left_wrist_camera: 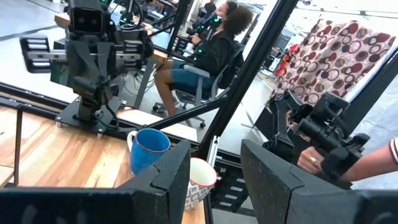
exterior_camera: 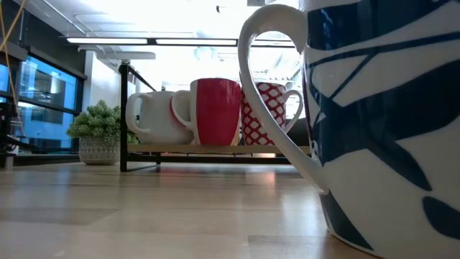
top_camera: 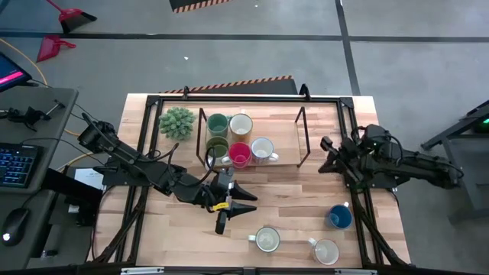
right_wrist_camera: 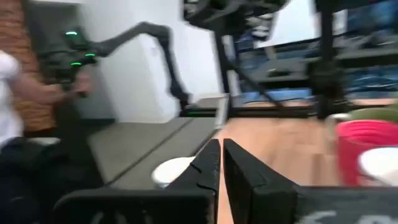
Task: Place coffee mugs
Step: Put the dark blue mug on the shelf
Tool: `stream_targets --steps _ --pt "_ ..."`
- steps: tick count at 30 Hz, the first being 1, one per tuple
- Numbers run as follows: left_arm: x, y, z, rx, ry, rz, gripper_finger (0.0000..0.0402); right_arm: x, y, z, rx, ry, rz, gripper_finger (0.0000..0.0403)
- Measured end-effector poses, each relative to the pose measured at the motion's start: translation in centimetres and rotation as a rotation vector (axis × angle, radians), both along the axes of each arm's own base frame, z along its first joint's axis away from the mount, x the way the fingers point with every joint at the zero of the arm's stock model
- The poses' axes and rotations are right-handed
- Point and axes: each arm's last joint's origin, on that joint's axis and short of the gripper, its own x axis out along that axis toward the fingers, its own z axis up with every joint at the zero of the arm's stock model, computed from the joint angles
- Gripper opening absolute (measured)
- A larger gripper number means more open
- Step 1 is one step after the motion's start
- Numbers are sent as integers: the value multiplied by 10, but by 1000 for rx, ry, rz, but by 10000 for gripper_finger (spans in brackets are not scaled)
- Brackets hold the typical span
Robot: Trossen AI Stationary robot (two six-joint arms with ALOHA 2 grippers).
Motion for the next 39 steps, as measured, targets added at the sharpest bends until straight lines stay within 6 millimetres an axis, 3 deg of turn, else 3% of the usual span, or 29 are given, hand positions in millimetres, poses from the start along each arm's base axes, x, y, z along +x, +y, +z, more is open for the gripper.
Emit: stream_targets --steps 5,15,22,28,35,39 --pt "2 -1 -3 5 8 3 131 0 0 -3 26 44 -3 6" --pt "26 13 -37 38 186 -22 153 0 0 -5 32 69 -7 7" --pt "51 17 -16 66 308 -103 167 1 -2 -6 19 64 -64 7" --pt "69 3 -3 191 435 -141 168 1 -2 -9 30 97 -63 7" --pt "87 -16 -12 212 511 -166 168 0 -1 -12 40 137 -61 7" --pt "98 -26 -34 187 564 -158 168 0 -1 -13 41 140 -61 7"
